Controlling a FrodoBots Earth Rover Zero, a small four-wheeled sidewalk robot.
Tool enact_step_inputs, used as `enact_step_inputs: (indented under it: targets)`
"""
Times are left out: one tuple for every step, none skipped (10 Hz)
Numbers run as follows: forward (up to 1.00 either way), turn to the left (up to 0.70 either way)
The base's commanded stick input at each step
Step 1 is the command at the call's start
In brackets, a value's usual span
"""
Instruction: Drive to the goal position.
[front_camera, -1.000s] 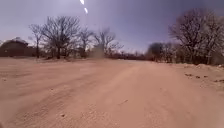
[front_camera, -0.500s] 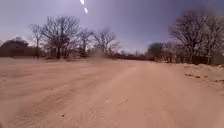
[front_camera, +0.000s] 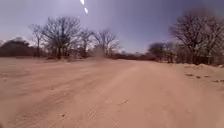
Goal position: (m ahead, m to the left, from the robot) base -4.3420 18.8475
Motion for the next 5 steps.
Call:
enact_step_inputs:
  targets:
    - [0.0, 0.45]
    - [0.0, 0.45]
    - [0.0, 0.45]
    - [0.0, 0.45]
    - [0.0, 0.45]
